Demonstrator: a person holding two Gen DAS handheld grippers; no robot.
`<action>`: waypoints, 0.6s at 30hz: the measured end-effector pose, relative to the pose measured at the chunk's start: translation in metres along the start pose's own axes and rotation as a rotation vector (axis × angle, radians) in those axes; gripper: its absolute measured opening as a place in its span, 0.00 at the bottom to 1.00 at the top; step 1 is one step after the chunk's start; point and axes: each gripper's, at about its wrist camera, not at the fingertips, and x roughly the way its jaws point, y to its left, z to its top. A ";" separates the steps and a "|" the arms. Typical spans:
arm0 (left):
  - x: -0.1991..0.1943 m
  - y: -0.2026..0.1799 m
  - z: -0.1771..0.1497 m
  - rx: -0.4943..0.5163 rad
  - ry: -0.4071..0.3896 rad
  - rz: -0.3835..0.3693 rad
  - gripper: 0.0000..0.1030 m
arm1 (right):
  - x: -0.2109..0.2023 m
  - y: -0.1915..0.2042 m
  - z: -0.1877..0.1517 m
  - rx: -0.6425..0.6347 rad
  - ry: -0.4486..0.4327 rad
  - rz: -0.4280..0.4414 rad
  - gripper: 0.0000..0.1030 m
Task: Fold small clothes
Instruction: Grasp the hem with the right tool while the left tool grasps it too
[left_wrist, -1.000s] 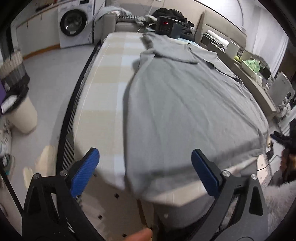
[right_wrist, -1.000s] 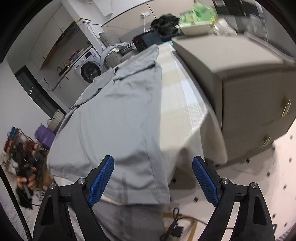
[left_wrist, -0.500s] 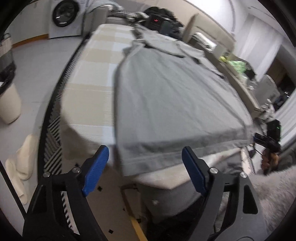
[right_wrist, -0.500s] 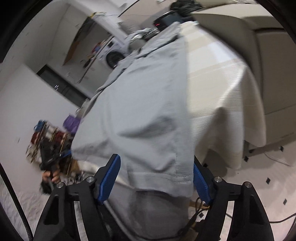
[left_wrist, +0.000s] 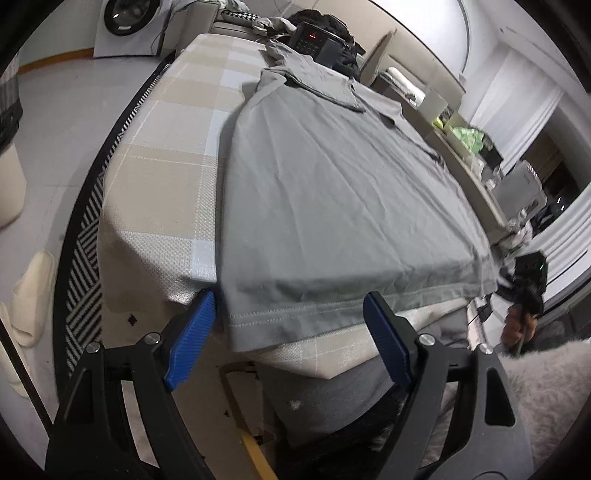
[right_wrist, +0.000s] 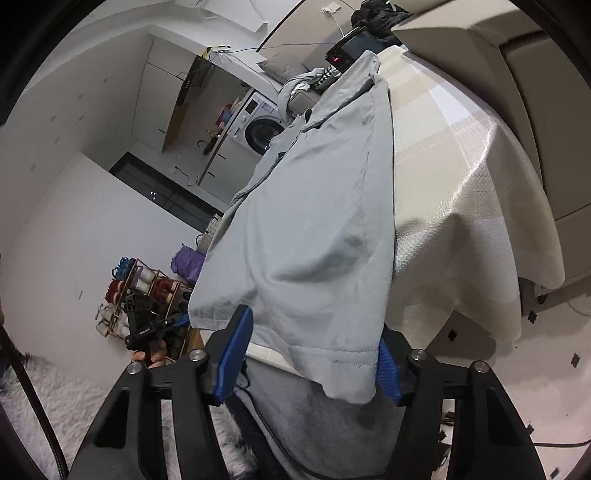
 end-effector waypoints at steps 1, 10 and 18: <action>0.001 0.001 0.000 -0.009 0.003 -0.016 0.77 | 0.001 0.002 0.000 -0.007 0.001 0.006 0.57; 0.008 -0.001 -0.002 -0.035 0.021 -0.164 0.69 | -0.015 0.007 0.002 -0.023 -0.033 0.097 0.57; 0.018 -0.002 0.001 -0.076 0.010 -0.147 0.57 | 0.008 -0.004 0.001 0.016 0.018 -0.003 0.35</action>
